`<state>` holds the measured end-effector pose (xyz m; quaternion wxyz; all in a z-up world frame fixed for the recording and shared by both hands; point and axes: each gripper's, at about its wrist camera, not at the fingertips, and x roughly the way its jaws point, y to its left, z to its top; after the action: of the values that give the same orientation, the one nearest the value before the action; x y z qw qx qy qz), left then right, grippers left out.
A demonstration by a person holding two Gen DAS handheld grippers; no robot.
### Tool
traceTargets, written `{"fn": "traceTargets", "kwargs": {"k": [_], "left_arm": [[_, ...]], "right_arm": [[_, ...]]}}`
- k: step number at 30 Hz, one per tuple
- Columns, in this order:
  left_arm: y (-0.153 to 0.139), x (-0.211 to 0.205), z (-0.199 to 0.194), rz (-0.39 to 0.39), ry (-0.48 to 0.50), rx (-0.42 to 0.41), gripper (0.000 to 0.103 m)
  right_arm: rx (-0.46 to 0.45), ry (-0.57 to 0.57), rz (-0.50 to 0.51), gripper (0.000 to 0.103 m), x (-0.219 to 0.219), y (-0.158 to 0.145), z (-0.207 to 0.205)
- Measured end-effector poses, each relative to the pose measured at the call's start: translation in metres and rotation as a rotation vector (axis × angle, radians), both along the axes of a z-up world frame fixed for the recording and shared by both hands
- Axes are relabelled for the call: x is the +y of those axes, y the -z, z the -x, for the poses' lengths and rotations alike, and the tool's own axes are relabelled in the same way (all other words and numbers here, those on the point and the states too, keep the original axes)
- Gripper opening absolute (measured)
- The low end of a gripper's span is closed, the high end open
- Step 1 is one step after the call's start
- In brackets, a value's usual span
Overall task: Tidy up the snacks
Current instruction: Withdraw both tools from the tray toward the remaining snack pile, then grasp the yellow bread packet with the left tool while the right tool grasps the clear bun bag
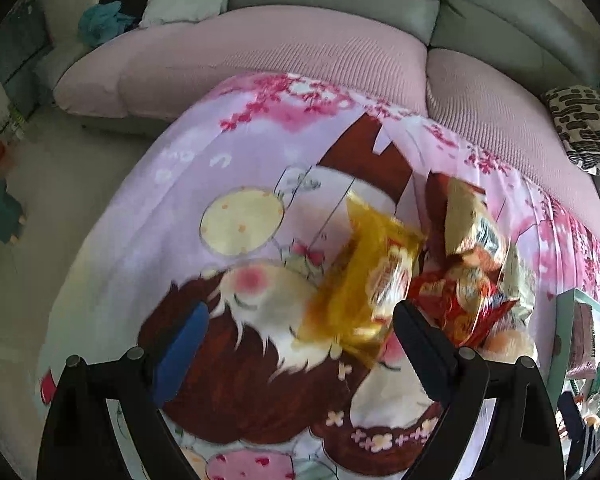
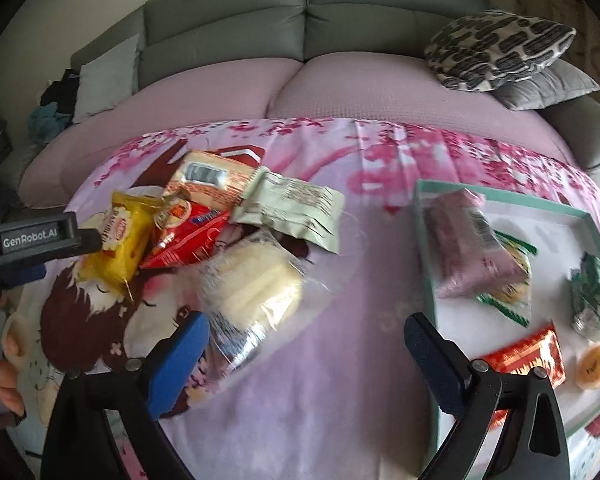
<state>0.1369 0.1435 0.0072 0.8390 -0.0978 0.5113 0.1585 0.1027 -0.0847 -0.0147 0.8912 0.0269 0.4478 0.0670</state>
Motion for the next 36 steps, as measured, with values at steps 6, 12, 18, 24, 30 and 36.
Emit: {"fn": "traceTargets", "kwargs": {"k": [6, 12, 18, 24, 30, 36], "left_arm": [[0.007, -0.008, -0.024, -0.007, 0.083, 0.009, 0.094], [0.031, -0.017, -0.040, 0.005, 0.116, 0.062, 0.094], [0.044, -0.018, -0.044, 0.013, 0.118, 0.087, 0.066], [0.042, -0.022, -0.043, 0.000, 0.121, 0.078, 0.048], [0.034, -0.021, -0.039, -0.001, 0.099, 0.069, 0.046], [0.021, -0.023, -0.034, 0.001, 0.087, 0.039, 0.045]], "right_arm": [[0.026, -0.042, -0.009, 0.099, 0.012, 0.004, -0.023], [0.065, -0.047, -0.025, 0.099, 0.016, 0.015, -0.038], [0.065, -0.068, -0.044, 0.091, 0.021, 0.019, -0.042], [0.061, -0.063, -0.069, 0.083, 0.017, 0.018, -0.040], [0.058, -0.069, -0.104, 0.069, 0.011, 0.014, -0.035], [0.061, -0.064, -0.129, 0.063, 0.004, 0.013, -0.028]]}}
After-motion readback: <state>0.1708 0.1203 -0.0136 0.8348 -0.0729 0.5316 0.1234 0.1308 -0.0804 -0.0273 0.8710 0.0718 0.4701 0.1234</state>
